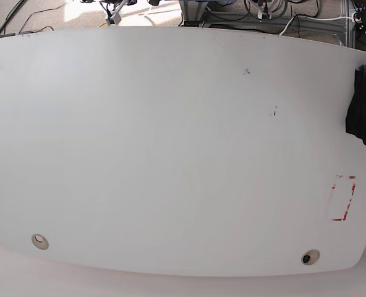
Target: Layout the t-shirt on the table in an organized manner, then fold the t-shirt properly
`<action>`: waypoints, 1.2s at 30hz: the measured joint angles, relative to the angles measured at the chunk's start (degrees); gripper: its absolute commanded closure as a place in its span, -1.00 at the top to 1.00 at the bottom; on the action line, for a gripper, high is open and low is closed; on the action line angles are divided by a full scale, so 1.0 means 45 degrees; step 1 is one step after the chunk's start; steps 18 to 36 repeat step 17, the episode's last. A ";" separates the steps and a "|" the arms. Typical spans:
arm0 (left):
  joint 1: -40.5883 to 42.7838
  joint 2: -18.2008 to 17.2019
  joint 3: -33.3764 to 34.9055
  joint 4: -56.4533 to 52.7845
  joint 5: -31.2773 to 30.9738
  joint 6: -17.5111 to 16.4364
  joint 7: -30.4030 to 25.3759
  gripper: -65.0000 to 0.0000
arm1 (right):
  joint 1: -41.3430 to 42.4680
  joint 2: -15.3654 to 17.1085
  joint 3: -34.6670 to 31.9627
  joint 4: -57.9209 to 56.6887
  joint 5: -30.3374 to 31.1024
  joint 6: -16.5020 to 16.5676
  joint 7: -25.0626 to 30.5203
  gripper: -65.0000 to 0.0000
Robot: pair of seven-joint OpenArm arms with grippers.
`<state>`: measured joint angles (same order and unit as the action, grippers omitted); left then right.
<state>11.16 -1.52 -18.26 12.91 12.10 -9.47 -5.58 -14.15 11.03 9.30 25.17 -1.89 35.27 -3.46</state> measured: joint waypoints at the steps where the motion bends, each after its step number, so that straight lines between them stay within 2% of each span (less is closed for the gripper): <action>1: -0.0092 -0.0010 0.0000 -0.0063 0.0010 0.0015 0.0015 -1.00 | 0.0049 -0.0044 0.0000 -0.0049 -0.0112 -0.0170 0.0019 -0.99; 3: -0.0267 -0.0053 0.0000 -0.0219 0.0010 0.0039 -0.0024 -1.00 | 0.0165 -0.0151 0.0000 -0.0049 -0.0214 -0.0427 0.0058 -0.99; 7: -0.0534 -0.0015 0.0000 -0.0544 -0.0010 0.0267 -0.0015 -1.00 | 0.0316 -0.0267 0.0000 -0.0131 -0.0471 -0.0481 0.0049 -0.99; 13: -0.0903 0.0092 0.0661 -0.1277 0.0607 0.1345 0.0073 -1.00 | 0.0389 -0.0476 0.0005 -0.0141 -0.0539 -0.0806 0.0010 -0.98; 16: -0.0933 0.0092 0.0763 -0.1384 0.0641 0.1554 0.0024 -1.00 | 0.0403 -0.0505 0.0005 -0.0146 -0.0539 -0.0957 0.0015 -0.98; 36: -0.0928 0.0087 0.0763 -0.1384 0.0641 0.1554 0.0024 -1.00 | 0.0403 -0.0515 0.0005 -0.0146 -0.0539 -0.1005 0.0010 -0.98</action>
